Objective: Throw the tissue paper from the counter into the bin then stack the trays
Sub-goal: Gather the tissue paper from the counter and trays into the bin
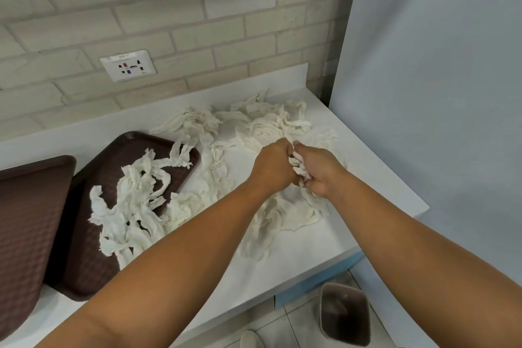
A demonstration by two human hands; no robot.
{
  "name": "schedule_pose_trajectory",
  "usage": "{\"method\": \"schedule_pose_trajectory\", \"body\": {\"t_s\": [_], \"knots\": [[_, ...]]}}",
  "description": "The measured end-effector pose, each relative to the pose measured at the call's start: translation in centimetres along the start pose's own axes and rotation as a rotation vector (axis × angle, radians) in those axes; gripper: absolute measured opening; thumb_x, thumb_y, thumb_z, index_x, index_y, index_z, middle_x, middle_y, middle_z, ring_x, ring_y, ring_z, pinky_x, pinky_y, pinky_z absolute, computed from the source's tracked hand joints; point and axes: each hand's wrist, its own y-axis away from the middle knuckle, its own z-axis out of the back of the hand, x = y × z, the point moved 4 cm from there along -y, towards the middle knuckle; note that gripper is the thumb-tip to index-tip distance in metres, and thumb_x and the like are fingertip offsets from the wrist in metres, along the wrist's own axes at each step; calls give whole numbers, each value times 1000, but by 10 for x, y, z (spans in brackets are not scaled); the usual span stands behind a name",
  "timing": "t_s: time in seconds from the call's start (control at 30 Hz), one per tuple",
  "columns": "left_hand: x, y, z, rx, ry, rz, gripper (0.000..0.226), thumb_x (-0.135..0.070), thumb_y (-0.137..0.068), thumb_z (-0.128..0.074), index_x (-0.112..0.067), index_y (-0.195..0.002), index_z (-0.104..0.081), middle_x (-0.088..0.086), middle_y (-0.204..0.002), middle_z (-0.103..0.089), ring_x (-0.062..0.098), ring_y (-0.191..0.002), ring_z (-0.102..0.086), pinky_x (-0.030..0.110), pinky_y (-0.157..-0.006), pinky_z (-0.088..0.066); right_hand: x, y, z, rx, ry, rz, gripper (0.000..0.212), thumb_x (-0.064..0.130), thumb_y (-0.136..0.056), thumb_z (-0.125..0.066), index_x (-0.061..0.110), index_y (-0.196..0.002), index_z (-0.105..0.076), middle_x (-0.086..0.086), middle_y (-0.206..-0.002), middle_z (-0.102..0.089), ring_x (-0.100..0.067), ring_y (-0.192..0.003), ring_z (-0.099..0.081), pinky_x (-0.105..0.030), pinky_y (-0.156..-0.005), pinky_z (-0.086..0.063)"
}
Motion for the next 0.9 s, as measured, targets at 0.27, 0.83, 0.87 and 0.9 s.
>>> {"method": "schedule_pose_trajectory", "body": {"t_s": [0.27,0.83,0.87,0.9], "knots": [[64,-32,36,171,-81,108,11,-12,-87,-68,-16,-98,-68,-3,-99,-63,12,-88,-59,19,-76,-44,-9,-22,44,-269,181,199,41,31,-82,-77,17,-64,-43,-8,-66,-49,-23,-60,-50,-30,-48,-49],[133,-119,-5,245,-454,-200,37,-29,-92,-65,-26,-129,-62,5,-131,-47,24,-115,-51,34,-96,-46,2,-57,47,-464,615,396,55,54,-93,-50,13,-60,-35,2,-55,-39,-16,-53,-38,-33,-59,-37],[135,-120,-8,258,-428,-216,34,-30,-92,-66,-25,-126,-65,4,-127,-49,23,-112,-51,33,-94,-46,0,-58,46,-465,620,389,60,58,-90,-52,7,-62,-42,-4,-56,-45,-20,-53,-43,-37,-59,-41],[136,-121,-10,266,-407,-231,29,-30,-92,-66,-24,-120,-69,3,-123,-51,22,-110,-52,32,-92,-46,-1,-60,44,-462,619,385,65,62,-87,-53,0,-67,-50,-13,-61,-54,-29,-56,-48,-40,-61,-47]]}}
